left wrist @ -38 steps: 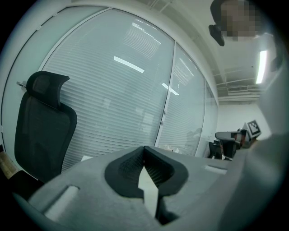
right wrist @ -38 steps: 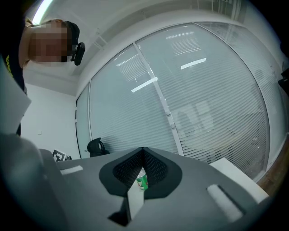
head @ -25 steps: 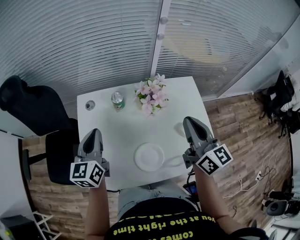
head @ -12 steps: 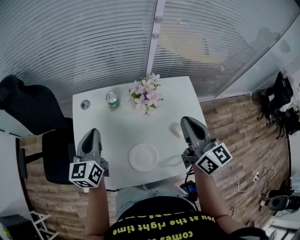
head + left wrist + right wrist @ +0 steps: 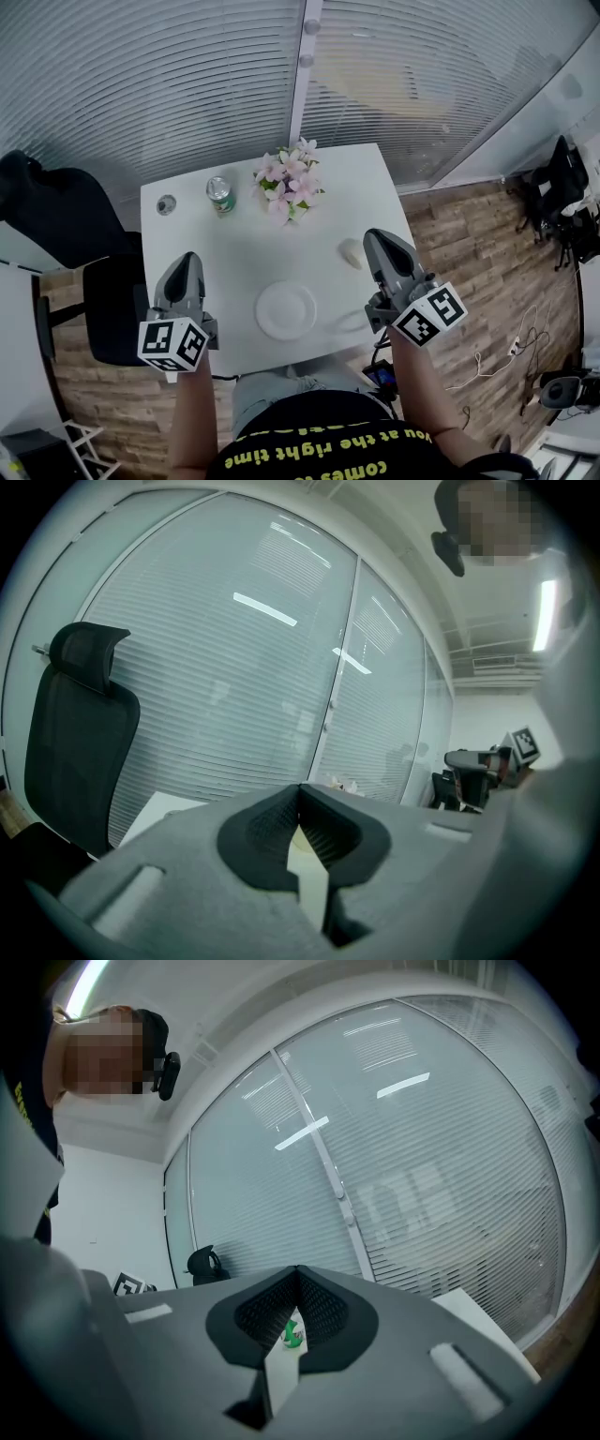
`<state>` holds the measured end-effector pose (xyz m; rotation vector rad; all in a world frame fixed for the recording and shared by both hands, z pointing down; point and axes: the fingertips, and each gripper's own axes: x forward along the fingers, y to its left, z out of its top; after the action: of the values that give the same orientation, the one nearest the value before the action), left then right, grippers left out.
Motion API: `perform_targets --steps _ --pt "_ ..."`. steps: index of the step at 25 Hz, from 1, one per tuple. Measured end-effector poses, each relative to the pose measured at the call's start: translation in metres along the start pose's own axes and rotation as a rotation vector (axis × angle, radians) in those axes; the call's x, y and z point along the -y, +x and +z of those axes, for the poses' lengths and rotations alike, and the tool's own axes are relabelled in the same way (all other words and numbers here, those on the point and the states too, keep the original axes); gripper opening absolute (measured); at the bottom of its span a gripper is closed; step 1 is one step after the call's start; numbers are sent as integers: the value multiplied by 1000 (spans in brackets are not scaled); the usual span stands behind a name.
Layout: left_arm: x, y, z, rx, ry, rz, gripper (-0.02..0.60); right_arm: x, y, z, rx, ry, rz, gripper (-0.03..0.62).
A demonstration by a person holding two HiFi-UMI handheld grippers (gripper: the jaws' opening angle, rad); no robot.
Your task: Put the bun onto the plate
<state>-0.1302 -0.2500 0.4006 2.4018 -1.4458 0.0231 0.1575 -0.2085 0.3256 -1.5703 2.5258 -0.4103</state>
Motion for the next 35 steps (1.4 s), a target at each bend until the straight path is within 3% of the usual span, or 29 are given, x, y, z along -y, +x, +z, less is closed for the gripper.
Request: perform_targets --steps 35 --pt "55 76 -42 -134 21 -163 2 66 -28 -20 -10 38 -139 6"
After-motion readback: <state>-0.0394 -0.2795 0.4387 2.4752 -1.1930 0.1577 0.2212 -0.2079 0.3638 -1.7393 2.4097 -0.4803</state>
